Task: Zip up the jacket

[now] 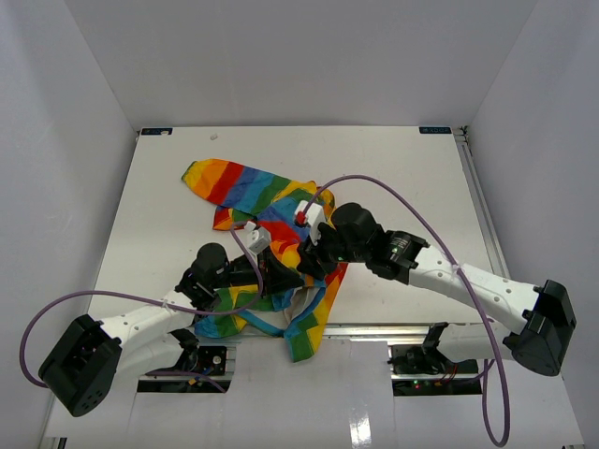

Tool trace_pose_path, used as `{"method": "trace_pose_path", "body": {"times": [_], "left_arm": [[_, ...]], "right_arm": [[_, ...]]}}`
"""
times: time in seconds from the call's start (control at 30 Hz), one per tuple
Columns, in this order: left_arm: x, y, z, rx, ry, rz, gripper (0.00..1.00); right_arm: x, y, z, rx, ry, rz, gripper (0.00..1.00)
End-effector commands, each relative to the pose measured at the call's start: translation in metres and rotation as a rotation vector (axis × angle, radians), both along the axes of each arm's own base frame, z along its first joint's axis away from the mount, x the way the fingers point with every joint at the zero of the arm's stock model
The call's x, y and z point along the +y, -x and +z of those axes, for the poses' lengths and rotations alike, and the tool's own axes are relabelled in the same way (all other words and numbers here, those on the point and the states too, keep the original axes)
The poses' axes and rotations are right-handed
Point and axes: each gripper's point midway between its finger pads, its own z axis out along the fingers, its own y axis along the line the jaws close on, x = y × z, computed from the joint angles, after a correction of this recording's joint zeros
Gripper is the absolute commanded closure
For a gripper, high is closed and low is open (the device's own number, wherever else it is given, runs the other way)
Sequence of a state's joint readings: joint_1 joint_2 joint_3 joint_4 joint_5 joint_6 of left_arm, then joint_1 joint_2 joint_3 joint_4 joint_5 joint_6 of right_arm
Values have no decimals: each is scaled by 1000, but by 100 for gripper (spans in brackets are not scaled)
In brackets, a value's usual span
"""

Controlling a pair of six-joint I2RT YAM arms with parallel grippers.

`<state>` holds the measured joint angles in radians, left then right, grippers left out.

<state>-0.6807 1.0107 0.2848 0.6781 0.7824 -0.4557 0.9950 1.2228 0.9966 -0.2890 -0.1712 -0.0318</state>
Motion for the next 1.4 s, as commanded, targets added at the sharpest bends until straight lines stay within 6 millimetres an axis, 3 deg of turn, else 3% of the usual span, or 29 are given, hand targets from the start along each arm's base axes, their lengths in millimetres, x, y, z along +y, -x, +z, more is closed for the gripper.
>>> {"method": "trace_pose_path", "body": {"times": [0.0, 0.17, 0.4, 0.77, 0.93, 1.37], "left_arm": [[1, 3, 4, -26, 14, -6, 100], [1, 2, 4, -26, 12, -5, 100], [1, 1, 4, -24, 10, 3, 100], [2, -2, 6, -5, 6, 31, 100], [2, -2, 9, 24, 7, 33, 100], [7, 11, 28, 56, 53, 15, 100]], "right_arm": [[-2, -8, 7, -68, 37, -95, 47], [0, -6, 5, -109, 73, -132, 53], [-8, -8, 5, -146, 133, -243, 91], [-27, -40, 36, -256, -52, -500, 92], [-26, -48, 31, -246, -73, -562, 92], [-33, -93, 29, -212, -168, -700, 92]]}}
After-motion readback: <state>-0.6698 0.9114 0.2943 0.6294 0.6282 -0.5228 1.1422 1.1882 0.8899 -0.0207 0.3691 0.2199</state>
